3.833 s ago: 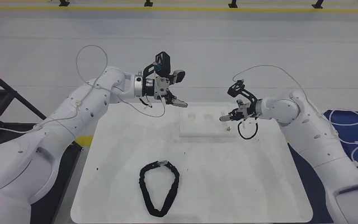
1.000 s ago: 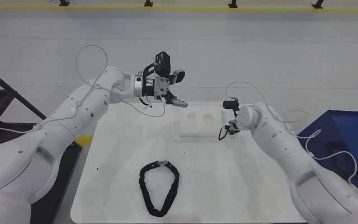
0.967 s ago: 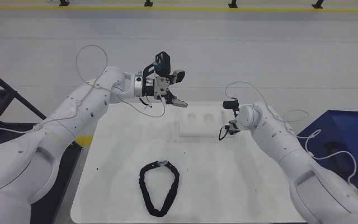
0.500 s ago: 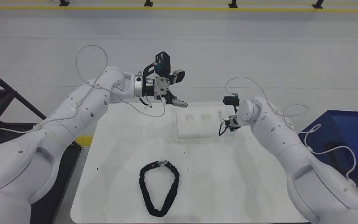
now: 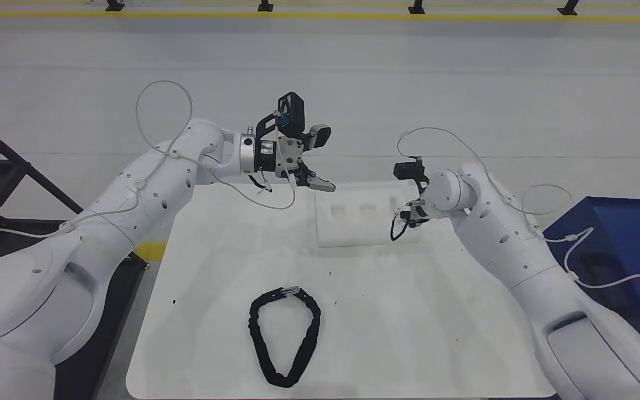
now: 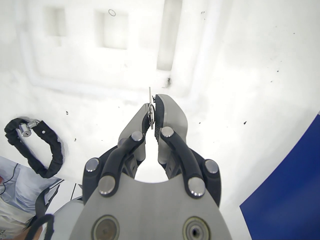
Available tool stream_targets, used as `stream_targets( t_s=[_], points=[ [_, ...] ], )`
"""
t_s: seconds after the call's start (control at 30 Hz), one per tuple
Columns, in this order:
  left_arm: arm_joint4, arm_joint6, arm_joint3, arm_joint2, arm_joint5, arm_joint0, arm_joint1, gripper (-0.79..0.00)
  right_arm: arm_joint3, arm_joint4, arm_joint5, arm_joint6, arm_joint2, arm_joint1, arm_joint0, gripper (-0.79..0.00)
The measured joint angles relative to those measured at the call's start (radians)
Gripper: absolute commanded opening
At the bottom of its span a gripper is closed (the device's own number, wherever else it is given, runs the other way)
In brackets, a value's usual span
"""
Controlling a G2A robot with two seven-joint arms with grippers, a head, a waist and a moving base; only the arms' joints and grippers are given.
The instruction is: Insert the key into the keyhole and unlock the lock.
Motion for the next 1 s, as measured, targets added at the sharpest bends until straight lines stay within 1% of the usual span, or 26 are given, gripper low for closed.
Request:
stream_targets(
  t_s=[0.13, 0.2, 0.37, 0.43, 0.47, 0.6, 0.67, 0.87, 1.0],
  points=[
    [0.0, 0.0, 0.0, 0.0, 0.0, 0.0, 0.0, 0.0, -0.214, -0.039, 0.009, 0.032, 0.096, 0.053, -0.095, -0.785],
    [0.0, 0.0, 0.0, 0.0, 0.0, 0.0, 0.0, 0.0, -0.332, -0.052, 0.006, 0.037, 0.164, 0.082, -0.159, -0.785],
    [0.0, 0.0, 0.0, 0.0, 0.0, 0.0, 0.0, 0.0, -0.605, -0.043, 0.005, -0.006, 0.354, 0.139, -0.35, -0.785],
    [0.0, 0.0, 0.0, 0.0, 0.0, 0.0, 0.0, 0.0, -0.682, -0.018, -0.012, -0.029, 0.419, 0.153, -0.417, -0.785],
    [0.0, 0.0, 0.0, 0.0, 0.0, 0.0, 0.0, 0.0, -0.725, 0.011, -0.037, -0.046, 0.459, 0.16, -0.459, -0.785],
    [0.0, 0.0, 0.0, 0.0, 0.0, 0.0, 0.0, 0.0, -0.812, 0.103, -0.129, -0.11, 0.578, 0.177, -0.574, -0.785],
    [0.0, 0.0, 0.0, 0.0, 0.0, 0.0, 0.0, 0.0, -0.844, 0.143, -0.168, -0.168, 0.633, 0.182, -0.628, -0.785],
    [0.0, 0.0, 0.0, 0.0, 0.0, 0.0, 0.0, 0.0, -0.901, 0.247, -0.299, -0.333, 0.753, 0.19, -0.765, -0.785],
    [0.0, 0.0, 0.0, 0.0, 0.0, 0.0, 0.0, 0.0, -0.912, 0.307, -0.378, -0.383, 0.809, 0.194, -0.825, -0.785]
  ],
)
